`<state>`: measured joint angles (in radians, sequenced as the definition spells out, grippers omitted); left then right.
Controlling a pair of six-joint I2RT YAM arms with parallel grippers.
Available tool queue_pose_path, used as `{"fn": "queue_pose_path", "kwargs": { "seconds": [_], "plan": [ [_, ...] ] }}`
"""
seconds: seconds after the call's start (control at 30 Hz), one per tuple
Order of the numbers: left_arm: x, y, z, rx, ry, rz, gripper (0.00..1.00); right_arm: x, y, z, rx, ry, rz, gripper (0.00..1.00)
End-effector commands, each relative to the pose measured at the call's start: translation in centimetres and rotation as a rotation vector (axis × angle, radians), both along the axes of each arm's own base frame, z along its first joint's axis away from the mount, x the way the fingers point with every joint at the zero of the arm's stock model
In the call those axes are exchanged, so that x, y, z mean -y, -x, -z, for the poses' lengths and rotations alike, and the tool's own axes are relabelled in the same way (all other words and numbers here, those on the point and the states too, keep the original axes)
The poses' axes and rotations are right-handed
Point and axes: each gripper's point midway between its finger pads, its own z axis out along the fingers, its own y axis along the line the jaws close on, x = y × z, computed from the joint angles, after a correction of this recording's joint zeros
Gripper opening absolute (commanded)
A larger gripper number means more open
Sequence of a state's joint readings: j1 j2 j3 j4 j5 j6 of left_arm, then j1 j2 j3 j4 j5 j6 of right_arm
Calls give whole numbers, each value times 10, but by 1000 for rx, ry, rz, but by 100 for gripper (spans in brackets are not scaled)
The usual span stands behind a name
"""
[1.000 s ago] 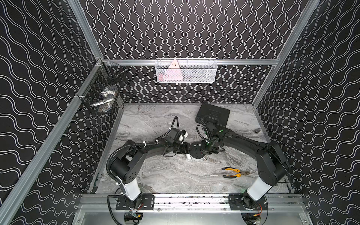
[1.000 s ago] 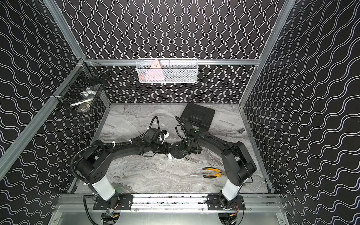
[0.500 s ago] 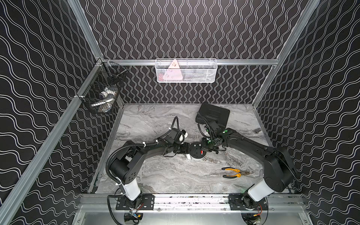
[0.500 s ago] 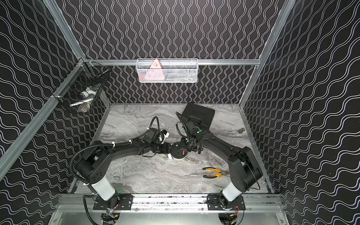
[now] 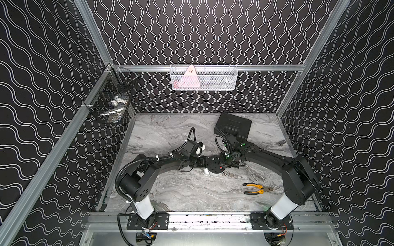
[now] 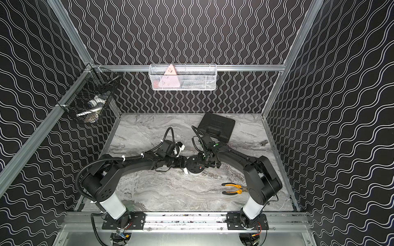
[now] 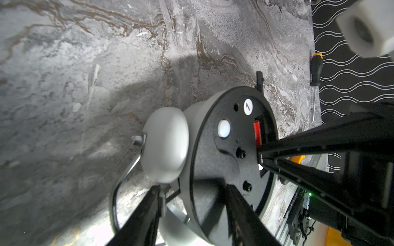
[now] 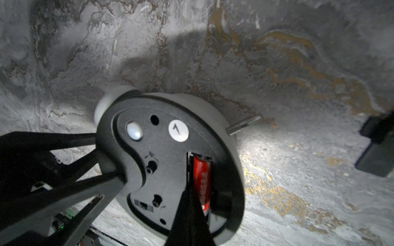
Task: Insert the battery into the alarm
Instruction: Install the battery in the alarm, then pick up the cover from the center of the board.
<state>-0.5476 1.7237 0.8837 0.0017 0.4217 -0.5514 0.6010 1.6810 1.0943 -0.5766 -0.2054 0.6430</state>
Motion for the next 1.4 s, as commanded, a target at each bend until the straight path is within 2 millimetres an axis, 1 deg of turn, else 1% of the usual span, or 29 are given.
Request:
{"fn": "queue_pose_path", "kwargs": {
  "seconds": [0.0,0.07,0.13,0.17,0.2,0.27,0.33,0.43,0.47,0.53,0.6,0.7,0.8,0.9,1.03,1.13,1.37],
  "plan": [
    [-53,34,48,-151,-286,-50,51,-1,0,1,11,-4,-10,2],
    [-53,33,47,-147,-284,-52,53,-6,-4,-17,61,-51,-14,5],
    [-50,31,43,-140,-270,-54,59,-5,-10,-39,139,-84,5,13],
    [-49,29,40,-136,-262,-57,62,-1,-14,-52,196,-92,27,18],
    [-47,28,38,-133,-256,-57,65,6,-18,-59,234,-86,56,20],
    [-43,24,30,-119,-238,-58,70,33,-28,-68,295,-52,143,25],
    [-38,20,21,-109,-207,-58,74,64,-35,-66,306,-2,229,27],
    [-28,12,4,-90,-152,-63,78,110,-41,-55,271,118,310,28],
    [-23,9,-3,-81,-129,-59,80,119,-42,-50,256,152,317,29],
    [-18,4,-14,-67,-101,-59,87,131,-44,-40,228,199,317,30],
    [-13,-1,-27,-47,-71,-61,90,134,-46,-28,193,223,303,30],
    [-11,-8,-45,-5,-44,-73,95,131,-45,-9,121,237,273,30],
    [-13,-13,-62,41,-24,-93,96,126,-46,3,76,230,258,26],
    [-20,-16,-72,87,-25,-116,97,122,-44,15,29,230,246,20],
    [-33,-18,-72,133,-39,-153,99,114,-44,23,-7,197,239,14],
    [-40,-17,-67,128,-47,-161,99,108,-43,30,-41,174,231,13],
    [-44,-15,-63,121,-48,-164,99,107,-39,42,-73,179,227,11]
  ]
}}
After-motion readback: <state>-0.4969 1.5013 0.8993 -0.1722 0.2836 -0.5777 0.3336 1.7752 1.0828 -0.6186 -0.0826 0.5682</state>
